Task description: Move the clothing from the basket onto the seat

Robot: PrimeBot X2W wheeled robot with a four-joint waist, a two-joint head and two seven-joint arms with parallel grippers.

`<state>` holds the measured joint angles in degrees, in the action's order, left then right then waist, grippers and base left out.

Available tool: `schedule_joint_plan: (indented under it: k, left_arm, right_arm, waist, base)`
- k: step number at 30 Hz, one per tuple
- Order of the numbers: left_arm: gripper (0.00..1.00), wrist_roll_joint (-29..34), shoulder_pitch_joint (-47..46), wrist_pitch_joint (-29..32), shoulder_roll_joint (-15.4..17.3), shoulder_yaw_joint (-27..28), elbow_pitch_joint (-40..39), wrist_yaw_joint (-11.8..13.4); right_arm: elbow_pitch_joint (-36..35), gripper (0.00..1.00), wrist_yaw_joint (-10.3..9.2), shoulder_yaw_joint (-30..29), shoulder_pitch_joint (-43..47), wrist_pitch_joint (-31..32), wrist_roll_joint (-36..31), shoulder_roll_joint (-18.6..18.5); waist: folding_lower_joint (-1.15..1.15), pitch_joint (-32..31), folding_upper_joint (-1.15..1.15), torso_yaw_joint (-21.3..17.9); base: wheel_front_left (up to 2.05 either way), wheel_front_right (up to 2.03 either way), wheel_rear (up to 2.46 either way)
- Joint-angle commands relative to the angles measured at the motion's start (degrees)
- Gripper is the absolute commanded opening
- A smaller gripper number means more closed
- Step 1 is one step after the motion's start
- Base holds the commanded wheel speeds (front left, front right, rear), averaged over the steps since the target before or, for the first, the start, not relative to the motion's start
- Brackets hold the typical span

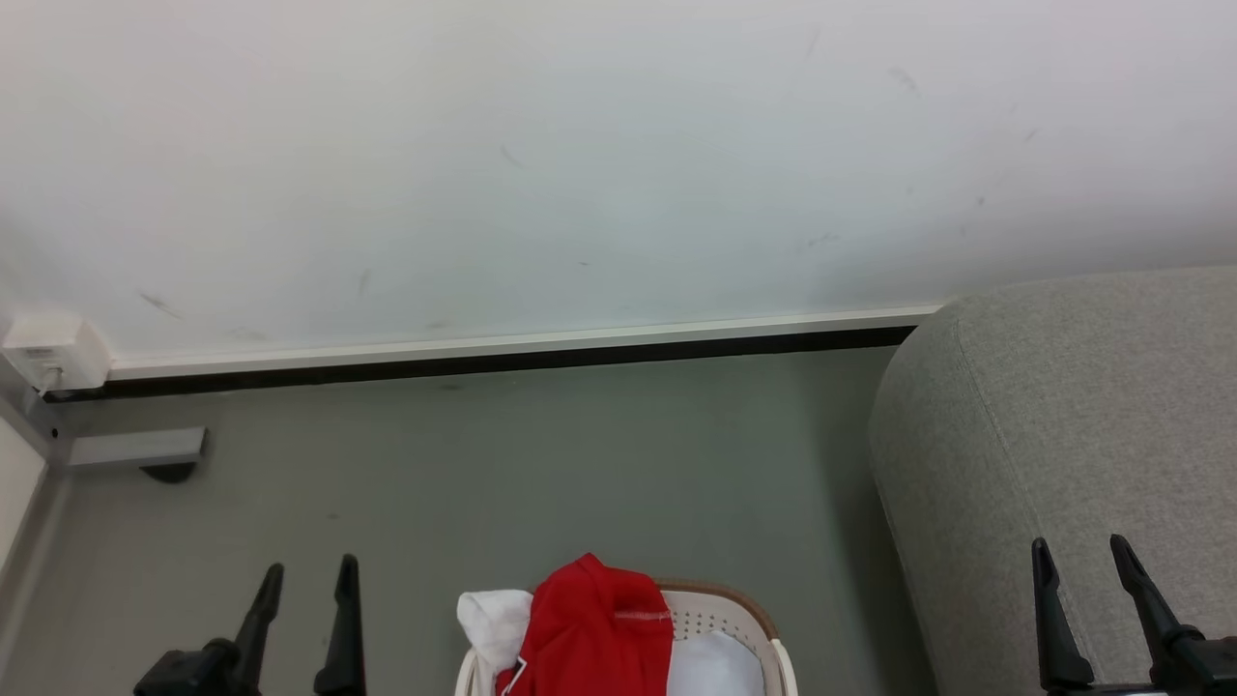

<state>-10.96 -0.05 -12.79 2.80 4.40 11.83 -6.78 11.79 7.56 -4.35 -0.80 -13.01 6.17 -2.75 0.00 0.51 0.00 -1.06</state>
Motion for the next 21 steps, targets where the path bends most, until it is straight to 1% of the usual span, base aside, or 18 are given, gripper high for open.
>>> schedule_joint_plan:
  k: [1,8,11,16,21]
  left_arm:
    - [1.00,1.77,0.44,-0.72,0.48,0.12,-0.09,-0.24]
    - [1.00,3.69,0.17,-1.50,0.40,0.41,0.75,-0.36]
    - [1.00,4.52,0.24,-1.74,0.35,0.15,0.93,-0.47]
    - [1.00,6.30,0.59,-2.23,0.31,0.27,1.05,-0.56]
    - [1.00,6.52,0.71,-2.41,0.28,0.51,1.17,-0.64]
  right_arm:
    - [0.32,1.00,-0.12,-0.44,0.66,-0.46,-0.16,-0.17]
    - [1.03,1.00,-0.13,-0.73,0.55,-1.31,-1.29,-0.19]
    - [1.79,1.00,-0.13,-0.87,0.49,-1.53,-0.81,-0.21]
    - [2.36,1.00,-0.14,-0.76,0.38,-2.03,-2.61,-0.22]
    - [2.62,1.00,-0.14,-0.54,0.18,-2.23,-3.02,-0.22]
  waist:
    - [0.00,0.06,0.00,0.06]
    - [0.00,0.26,0.00,0.24]
    - [0.00,0.37,0.00,0.30]
    - [0.00,0.53,0.00,0.20]
    - [0.00,0.69,0.00,-0.14]
  base:
    - [0.00,0.00,0.00]
    - [0.00,0.00,0.00]
    - [0.00,0.00,0.00]
    - [0.00,0.00,0.00]
    - [0.00,0.00,0.00]
